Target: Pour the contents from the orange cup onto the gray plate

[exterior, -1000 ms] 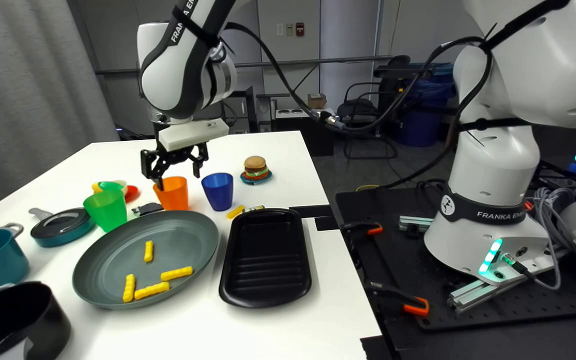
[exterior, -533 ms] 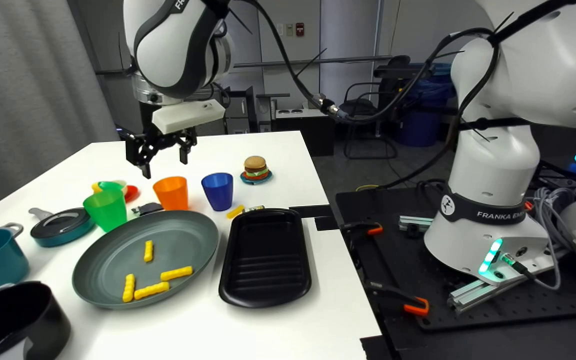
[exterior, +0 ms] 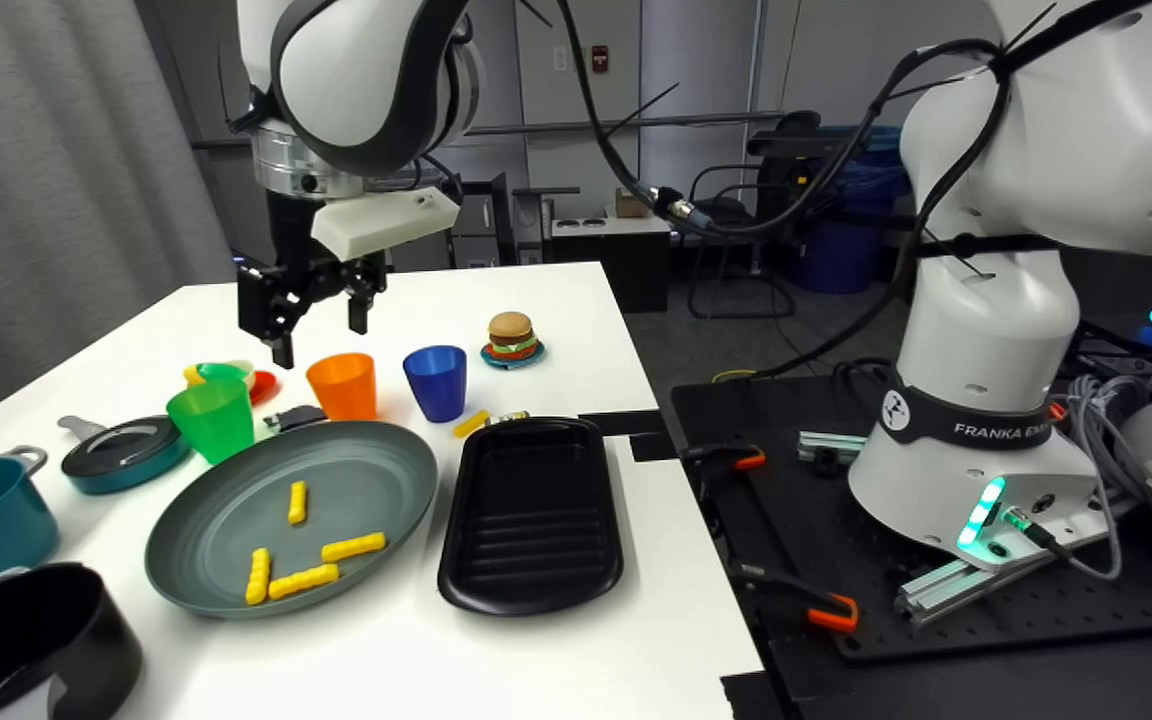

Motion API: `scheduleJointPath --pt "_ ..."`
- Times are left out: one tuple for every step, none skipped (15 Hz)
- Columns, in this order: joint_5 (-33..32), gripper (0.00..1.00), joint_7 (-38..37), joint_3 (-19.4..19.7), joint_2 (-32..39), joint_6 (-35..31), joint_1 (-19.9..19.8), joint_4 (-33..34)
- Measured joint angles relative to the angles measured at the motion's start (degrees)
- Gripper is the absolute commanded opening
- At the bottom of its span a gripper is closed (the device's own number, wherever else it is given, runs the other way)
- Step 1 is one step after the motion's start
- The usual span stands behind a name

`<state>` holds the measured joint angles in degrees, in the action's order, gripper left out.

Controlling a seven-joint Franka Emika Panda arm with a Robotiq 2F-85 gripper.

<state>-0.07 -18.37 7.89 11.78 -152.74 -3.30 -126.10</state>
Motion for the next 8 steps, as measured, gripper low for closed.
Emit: scheduleJointPath --pt "0.3 1.00 0.6 -0.9 -0.4 0.0 0.1 -0.5" --pt "0.6 1.00 1.3 -1.7 -0.7 0.0 0.1 -0.9" --pt "0.8 1.00 1.8 -2.5 -1.0 0.0 0.2 -1.3" --pt "1.0 1.00 2.3 -3.2 -1.2 0.0 0.3 -1.6" --pt "1.2 1.00 2.8 -3.7 -1.4 0.0 0.4 -1.9" --pt "1.4 1.00 3.3 -4.3 -1.6 0.0 0.5 -2.1" --pt "1.7 1.00 3.9 -4.6 -1.8 0.0 0.6 -2.3" --pt "1.7 1.00 4.3 -4.9 -2.1 0.0 0.8 -2.5"
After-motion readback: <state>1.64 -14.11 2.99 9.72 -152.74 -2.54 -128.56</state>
